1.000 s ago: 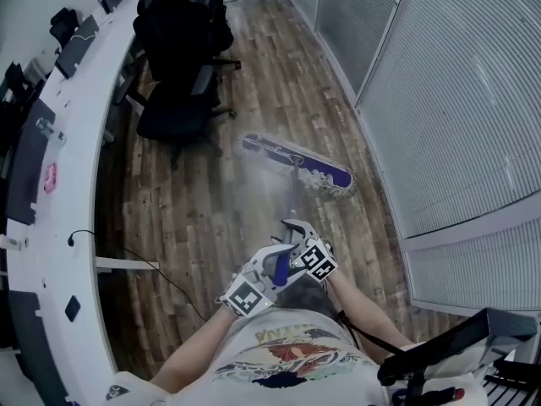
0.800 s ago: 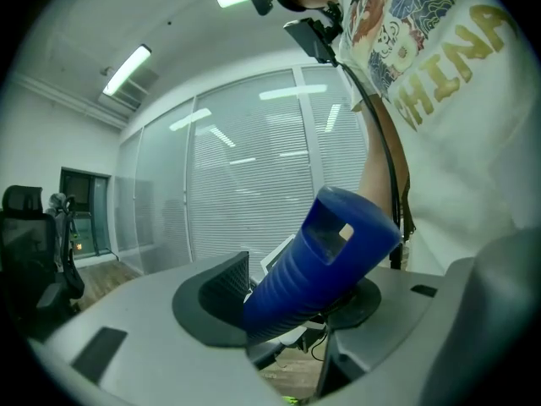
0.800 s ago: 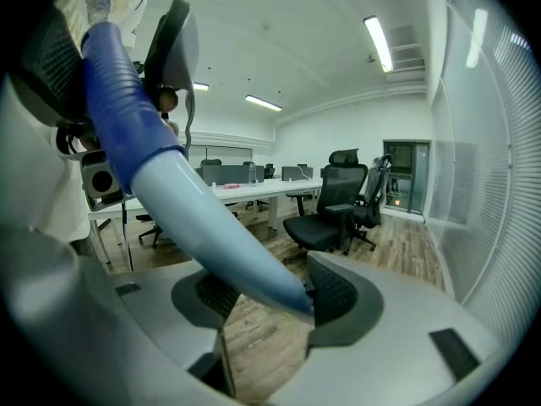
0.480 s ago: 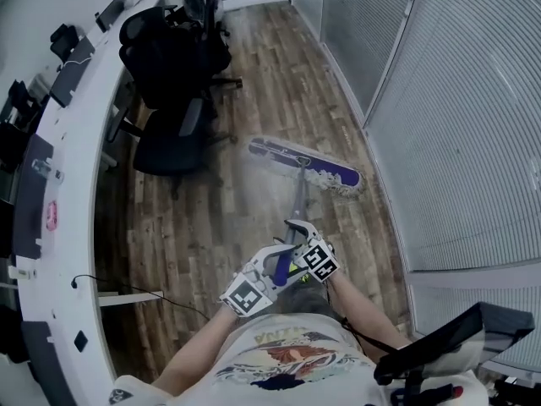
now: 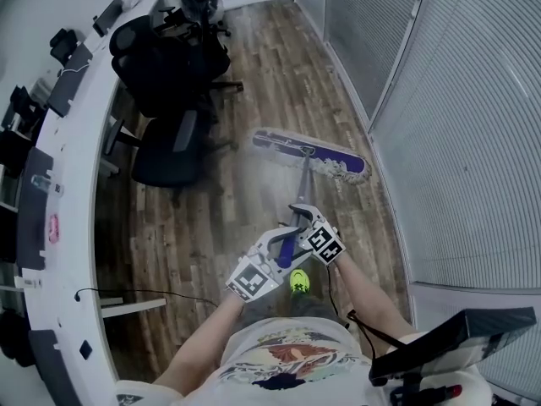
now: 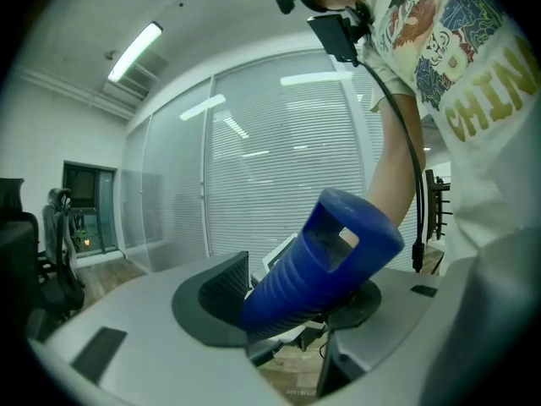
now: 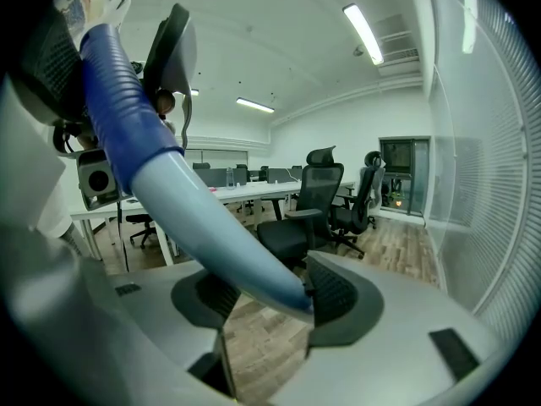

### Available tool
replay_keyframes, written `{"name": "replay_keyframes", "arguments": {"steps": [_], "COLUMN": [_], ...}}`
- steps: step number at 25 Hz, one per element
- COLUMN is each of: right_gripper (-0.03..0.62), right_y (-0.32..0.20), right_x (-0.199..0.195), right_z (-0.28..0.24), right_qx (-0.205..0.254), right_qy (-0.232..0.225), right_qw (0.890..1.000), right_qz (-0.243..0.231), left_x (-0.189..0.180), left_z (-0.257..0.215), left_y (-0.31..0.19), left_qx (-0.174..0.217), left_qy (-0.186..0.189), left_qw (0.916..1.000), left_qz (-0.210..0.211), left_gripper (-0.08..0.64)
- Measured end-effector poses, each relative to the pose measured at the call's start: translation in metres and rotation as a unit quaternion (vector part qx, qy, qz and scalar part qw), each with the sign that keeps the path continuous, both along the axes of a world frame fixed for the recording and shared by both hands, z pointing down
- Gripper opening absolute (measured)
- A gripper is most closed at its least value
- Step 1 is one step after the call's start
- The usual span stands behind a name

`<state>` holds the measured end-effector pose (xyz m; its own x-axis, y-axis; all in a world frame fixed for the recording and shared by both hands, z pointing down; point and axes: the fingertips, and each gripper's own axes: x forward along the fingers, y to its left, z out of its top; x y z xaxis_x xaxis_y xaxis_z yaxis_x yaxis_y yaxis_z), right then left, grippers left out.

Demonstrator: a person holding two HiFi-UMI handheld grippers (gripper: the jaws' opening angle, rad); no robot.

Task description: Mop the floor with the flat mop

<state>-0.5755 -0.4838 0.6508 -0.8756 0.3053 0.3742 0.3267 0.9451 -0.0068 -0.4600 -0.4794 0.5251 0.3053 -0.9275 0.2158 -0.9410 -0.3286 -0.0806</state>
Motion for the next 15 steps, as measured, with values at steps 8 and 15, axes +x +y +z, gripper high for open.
{"name": "replay_keyframes", "arguments": {"steps": [8, 15], "right_gripper": [0.209, 0.209], "right_y": [0.026, 0.105], "right_x": [0.03, 0.087], "right_z": [0.0, -0.007], "right_qx": [0.006, 0.012], "right_qy": [0.006, 0.016], "right_qw": [1.0, 1.0], "right_qz": [-0.011, -0.008], "left_x": [0.028, 0.084], "left_z": [-0.001, -0.008], "left_y": [0.025, 0.106], "left_qx": [-0.003, -0.002], "left_qy": [0.012, 0.018], "left_qw": [0.9998, 0.9998], "left_qz": [-0.018, -0.012], "left_gripper": [0.202, 0.202]}}
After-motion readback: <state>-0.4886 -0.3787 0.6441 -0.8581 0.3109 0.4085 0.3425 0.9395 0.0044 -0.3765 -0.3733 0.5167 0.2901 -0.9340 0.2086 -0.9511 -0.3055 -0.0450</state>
